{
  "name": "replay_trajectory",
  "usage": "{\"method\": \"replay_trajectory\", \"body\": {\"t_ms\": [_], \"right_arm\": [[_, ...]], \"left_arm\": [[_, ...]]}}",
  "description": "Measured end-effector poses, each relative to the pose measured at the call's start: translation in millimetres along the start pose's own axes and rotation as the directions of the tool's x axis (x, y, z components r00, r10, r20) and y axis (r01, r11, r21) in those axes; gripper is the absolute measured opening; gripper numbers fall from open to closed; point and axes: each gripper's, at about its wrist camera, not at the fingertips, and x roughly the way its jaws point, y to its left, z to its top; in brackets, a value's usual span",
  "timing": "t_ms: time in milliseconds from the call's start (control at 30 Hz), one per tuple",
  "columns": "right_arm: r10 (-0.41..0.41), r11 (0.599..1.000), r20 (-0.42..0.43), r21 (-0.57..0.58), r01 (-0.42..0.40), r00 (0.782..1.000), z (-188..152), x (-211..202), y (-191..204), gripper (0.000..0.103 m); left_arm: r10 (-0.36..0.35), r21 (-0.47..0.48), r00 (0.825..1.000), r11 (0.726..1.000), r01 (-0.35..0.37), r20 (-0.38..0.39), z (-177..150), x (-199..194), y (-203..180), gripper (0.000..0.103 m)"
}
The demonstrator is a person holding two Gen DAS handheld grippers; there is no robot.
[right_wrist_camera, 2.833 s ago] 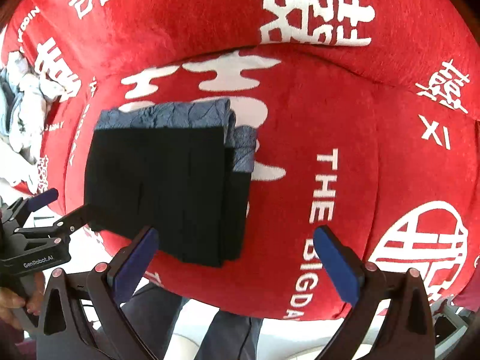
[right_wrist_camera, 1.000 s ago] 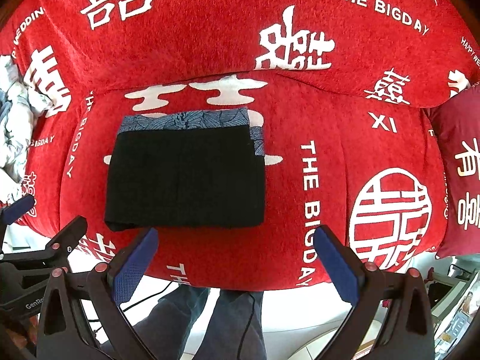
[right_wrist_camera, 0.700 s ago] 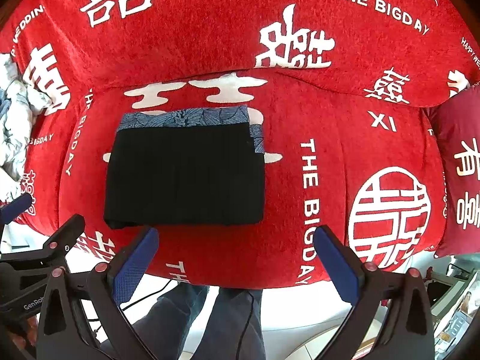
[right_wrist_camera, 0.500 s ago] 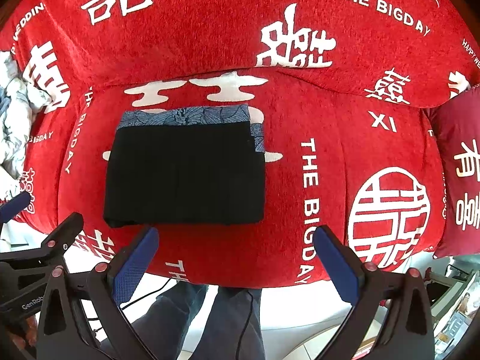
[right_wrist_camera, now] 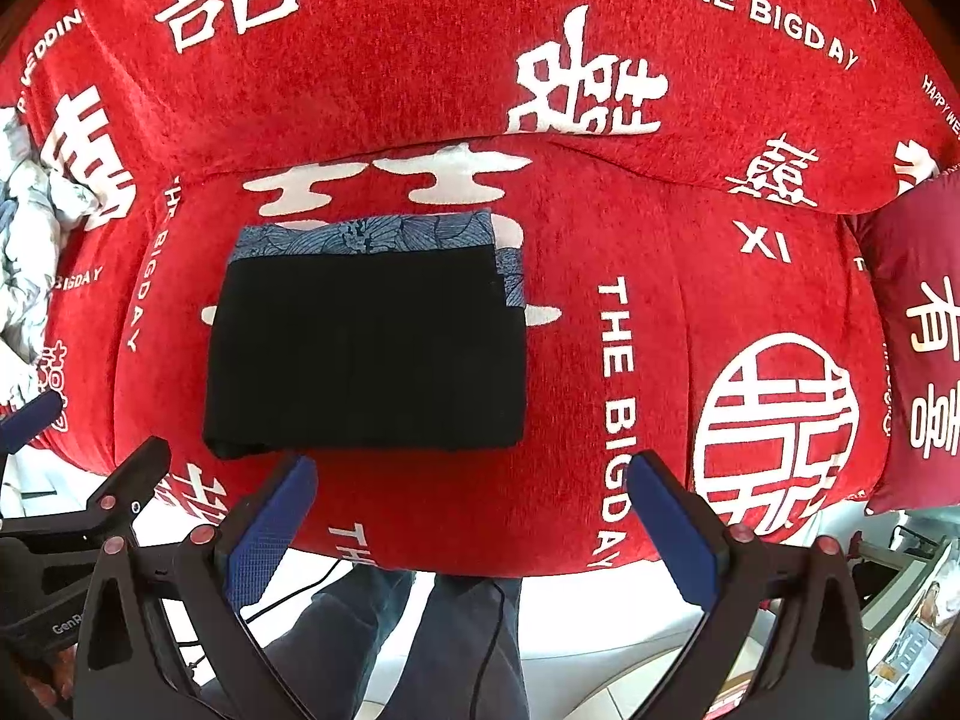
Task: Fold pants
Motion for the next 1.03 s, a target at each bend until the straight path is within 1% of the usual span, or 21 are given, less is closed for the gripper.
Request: {"method": "replay_trajectory", "body": {"t_ms": [567, 800, 933, 1033], "right_arm": [[-0.001, 1.000, -0.013, -0.004, 0.001, 1.000, 4.5, 5.1, 1.0, 0.103], [0.000, 1.000, -0.016, -0.004, 0.000, 1.000, 4.7, 6.5, 2.8, 0.103], [-0.001, 1.000, -0.016, -0.003, 0.001, 1.000, 4.5, 6.4, 2.8, 0.103], [-0.002, 1.000, -0.017, -0.002, 0.002, 1.000, 4.5, 6.6, 3.3, 0.103]], "left_arm": [[0.003, 0.004, 1.000, 1.000, -0.003, -0.005, 0.6, 4.5, 1.8, 0.103], [-0.005, -0.005, 1.000, 1.000, 0.005, -0.013, 0.2, 7.9, 3.9, 0.103], [-0.004, 0.001, 1.000, 1.000, 0.004, -0.003, 0.0, 6.8, 3.7, 0.103], [-0.016, 0.000, 1.000, 1.000, 0.016, -0.013, 0.7, 8.0, 3.8, 0.103]]}}
